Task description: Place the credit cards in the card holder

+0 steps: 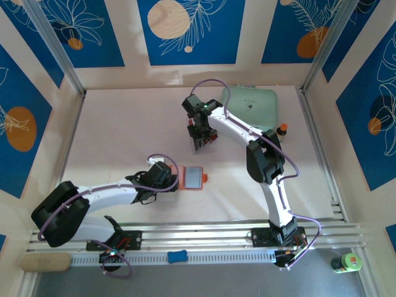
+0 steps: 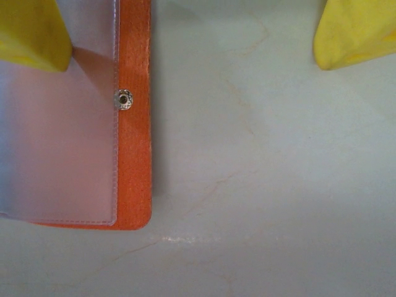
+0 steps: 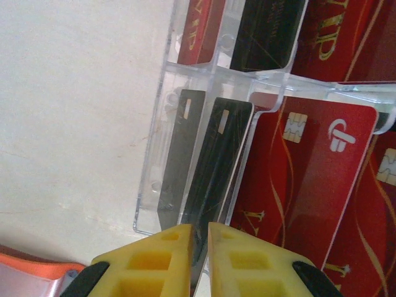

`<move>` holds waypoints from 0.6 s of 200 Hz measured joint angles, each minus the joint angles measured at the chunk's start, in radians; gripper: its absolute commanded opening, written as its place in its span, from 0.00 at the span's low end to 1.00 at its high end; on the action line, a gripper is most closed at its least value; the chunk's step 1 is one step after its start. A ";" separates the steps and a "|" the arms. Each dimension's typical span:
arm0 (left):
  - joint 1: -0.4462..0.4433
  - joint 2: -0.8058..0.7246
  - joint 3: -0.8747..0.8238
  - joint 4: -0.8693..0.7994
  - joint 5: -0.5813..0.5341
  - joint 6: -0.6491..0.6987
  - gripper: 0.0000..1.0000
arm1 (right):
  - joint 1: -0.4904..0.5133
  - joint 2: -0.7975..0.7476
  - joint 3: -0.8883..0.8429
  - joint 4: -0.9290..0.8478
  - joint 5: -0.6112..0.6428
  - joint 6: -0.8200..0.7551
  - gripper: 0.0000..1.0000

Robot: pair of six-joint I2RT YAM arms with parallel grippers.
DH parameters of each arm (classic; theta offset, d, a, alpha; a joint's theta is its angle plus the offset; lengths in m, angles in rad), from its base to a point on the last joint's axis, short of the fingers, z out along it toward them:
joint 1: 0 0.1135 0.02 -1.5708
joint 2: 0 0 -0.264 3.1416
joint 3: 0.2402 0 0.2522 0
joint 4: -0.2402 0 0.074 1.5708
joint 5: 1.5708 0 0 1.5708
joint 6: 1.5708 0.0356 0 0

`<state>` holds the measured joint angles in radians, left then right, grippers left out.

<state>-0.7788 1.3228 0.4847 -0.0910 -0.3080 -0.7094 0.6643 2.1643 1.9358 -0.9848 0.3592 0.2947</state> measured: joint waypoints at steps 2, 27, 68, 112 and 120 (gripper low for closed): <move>0.000 0.000 0.000 0.000 0.000 0.000 1.00 | 0.000 0.000 0.000 0.000 0.000 0.000 0.16; 0.000 0.000 -0.001 0.001 0.000 0.000 1.00 | 0.004 0.008 0.010 -0.005 0.000 0.000 0.17; 0.000 0.000 -0.002 0.002 0.000 0.000 1.00 | 0.003 0.019 0.023 -0.007 0.000 0.000 0.19; 0.000 0.000 -0.002 0.002 0.000 0.000 1.00 | -0.006 0.019 0.023 -0.008 0.000 0.000 0.18; 0.000 0.000 -0.002 0.003 0.000 0.000 1.00 | -0.008 0.019 0.023 -0.009 0.000 0.000 0.17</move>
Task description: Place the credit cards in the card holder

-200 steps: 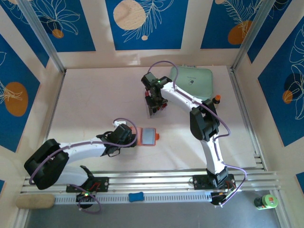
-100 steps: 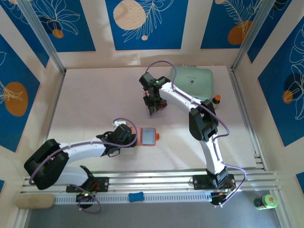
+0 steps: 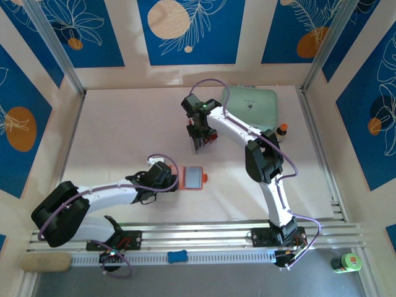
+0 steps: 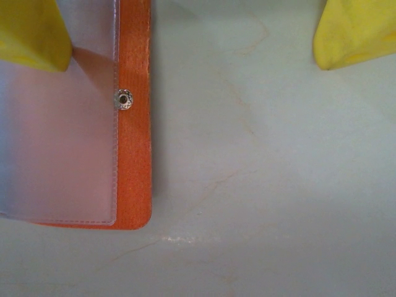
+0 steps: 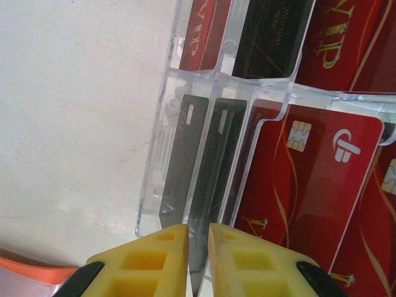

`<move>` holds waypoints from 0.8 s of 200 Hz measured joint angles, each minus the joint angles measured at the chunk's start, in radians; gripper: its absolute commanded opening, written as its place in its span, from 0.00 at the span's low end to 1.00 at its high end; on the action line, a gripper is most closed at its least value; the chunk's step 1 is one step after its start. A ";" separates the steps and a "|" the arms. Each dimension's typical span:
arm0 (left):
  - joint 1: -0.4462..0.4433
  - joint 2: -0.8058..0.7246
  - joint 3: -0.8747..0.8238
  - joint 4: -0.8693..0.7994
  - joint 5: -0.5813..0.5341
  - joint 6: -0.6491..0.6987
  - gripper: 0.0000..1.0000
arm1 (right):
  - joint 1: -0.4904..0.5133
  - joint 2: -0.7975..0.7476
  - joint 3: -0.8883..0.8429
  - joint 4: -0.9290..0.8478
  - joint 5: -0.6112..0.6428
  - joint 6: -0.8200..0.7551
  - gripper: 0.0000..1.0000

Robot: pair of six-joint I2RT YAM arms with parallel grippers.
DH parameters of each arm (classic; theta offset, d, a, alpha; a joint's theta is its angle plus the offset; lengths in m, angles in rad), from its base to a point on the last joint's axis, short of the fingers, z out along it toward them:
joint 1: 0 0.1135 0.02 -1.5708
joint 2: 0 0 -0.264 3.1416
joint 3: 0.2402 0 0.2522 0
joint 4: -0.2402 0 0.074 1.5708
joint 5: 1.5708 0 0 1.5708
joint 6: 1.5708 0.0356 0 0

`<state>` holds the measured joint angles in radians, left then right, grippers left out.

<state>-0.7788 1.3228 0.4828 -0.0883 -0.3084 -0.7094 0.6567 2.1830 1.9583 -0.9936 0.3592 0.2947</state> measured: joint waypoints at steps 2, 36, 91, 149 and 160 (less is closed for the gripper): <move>0.000 0.000 0.000 0.000 0.000 0.000 1.00 | 0.000 0.000 0.000 0.000 0.000 0.000 0.17; 0.000 0.000 0.000 0.002 0.000 0.000 1.00 | -0.014 0.004 0.000 -0.003 0.000 0.000 0.19; 0.000 0.000 -0.001 0.003 0.000 0.000 1.00 | -0.024 0.008 0.004 -0.006 -0.019 0.000 0.21; 0.000 0.000 -0.001 0.003 0.000 0.000 1.00 | -0.017 0.008 0.011 -0.011 -0.017 0.000 0.21; 0.000 0.000 -0.001 0.003 0.000 0.000 1.00 | -0.012 0.008 0.013 -0.014 -0.007 0.000 0.22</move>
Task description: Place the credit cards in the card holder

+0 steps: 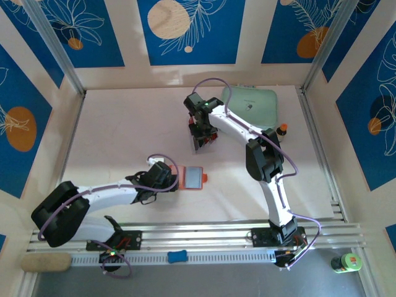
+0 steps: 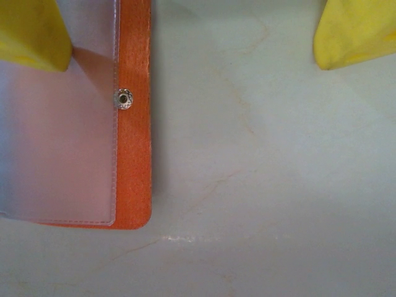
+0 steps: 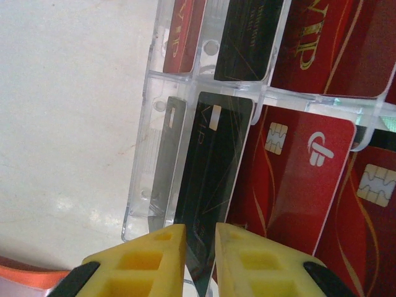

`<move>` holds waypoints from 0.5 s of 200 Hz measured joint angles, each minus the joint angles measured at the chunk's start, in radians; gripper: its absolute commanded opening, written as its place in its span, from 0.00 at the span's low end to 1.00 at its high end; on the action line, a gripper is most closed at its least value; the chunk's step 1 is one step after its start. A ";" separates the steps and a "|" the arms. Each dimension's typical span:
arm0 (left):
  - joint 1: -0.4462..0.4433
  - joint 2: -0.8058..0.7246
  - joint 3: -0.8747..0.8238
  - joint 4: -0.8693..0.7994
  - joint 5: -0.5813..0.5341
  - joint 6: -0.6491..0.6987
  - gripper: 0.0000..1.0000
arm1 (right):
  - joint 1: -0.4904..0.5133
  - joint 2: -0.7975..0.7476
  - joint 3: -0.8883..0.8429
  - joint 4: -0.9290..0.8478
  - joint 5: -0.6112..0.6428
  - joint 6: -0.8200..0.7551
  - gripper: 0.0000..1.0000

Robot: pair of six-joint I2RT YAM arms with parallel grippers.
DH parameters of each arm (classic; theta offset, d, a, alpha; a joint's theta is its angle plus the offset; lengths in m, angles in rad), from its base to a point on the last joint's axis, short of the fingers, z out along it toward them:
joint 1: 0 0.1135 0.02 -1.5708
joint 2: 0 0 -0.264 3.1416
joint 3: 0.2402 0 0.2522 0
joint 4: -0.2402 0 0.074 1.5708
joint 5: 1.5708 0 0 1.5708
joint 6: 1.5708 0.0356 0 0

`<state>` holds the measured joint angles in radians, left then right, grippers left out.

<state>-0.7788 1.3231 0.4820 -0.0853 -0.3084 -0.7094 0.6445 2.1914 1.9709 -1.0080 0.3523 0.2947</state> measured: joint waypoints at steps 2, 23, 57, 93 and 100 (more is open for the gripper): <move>0.000 0.000 0.000 0.000 0.000 0.000 1.00 | 0.001 0.000 0.000 -0.001 0.002 0.000 0.23; 0.000 0.000 0.000 0.000 0.000 0.000 1.00 | 0.013 0.000 0.006 -0.006 0.011 -0.002 0.25; 0.000 0.000 0.000 0.000 0.000 0.000 1.00 | 0.033 0.000 0.020 -0.018 0.023 -0.004 0.26; 0.000 0.000 0.000 0.000 0.000 0.000 1.00 | 0.042 0.000 0.026 -0.026 0.038 -0.007 0.26; 0.000 0.000 0.000 0.000 0.000 0.000 1.00 | 0.043 0.000 0.028 -0.027 0.037 -0.007 0.26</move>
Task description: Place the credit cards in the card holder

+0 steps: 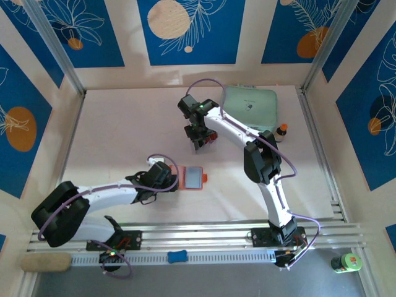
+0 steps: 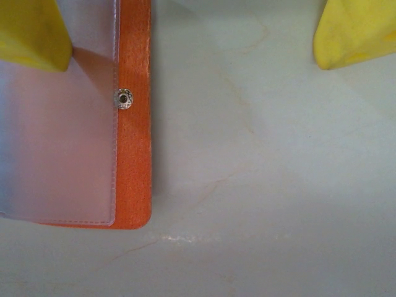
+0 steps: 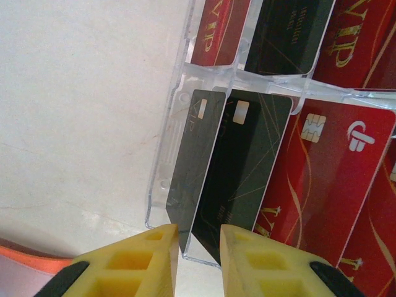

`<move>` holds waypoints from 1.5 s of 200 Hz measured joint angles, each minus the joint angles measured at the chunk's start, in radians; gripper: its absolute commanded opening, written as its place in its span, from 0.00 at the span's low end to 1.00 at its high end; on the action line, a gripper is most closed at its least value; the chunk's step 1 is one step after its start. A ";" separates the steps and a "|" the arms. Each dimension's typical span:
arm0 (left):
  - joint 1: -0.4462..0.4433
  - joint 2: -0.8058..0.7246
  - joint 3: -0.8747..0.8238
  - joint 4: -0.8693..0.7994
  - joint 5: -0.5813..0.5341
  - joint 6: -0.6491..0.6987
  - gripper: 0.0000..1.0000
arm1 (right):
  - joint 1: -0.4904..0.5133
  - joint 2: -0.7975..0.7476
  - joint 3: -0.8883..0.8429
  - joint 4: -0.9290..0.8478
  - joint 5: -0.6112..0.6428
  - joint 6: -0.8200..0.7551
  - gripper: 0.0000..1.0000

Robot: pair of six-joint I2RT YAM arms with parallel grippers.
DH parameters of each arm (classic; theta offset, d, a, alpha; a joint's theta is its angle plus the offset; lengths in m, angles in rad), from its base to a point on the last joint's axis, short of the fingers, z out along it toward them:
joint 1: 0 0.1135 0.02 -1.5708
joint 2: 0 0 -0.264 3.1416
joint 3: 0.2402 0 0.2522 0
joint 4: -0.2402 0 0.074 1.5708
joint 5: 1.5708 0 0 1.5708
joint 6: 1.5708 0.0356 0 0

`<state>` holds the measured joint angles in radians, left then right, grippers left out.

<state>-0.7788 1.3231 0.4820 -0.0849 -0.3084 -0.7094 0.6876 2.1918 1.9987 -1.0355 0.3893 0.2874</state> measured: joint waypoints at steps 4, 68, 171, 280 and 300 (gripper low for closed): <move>0.000 0.000 0.000 0.000 0.000 0.000 1.00 | 0.000 0.000 0.003 -0.003 0.000 0.000 0.26; 0.000 0.000 0.000 0.000 0.000 0.000 1.00 | 0.006 0.054 0.071 -0.011 0.000 0.000 0.26; 0.000 0.000 -0.003 0.006 -0.002 0.000 1.00 | 0.007 0.132 0.114 -0.052 0.011 -0.012 0.26; 0.000 0.000 -0.008 0.018 -0.007 -0.012 1.00 | 0.011 0.162 0.165 -0.081 0.022 -0.015 0.20; 0.000 0.000 -0.008 0.018 -0.007 -0.015 1.00 | 0.011 0.163 0.169 -0.080 0.011 -0.015 0.20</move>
<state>-0.7788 1.3228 0.4736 -0.0666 -0.3157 -0.7246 0.6983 2.3550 2.1674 -1.1156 0.4004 0.2726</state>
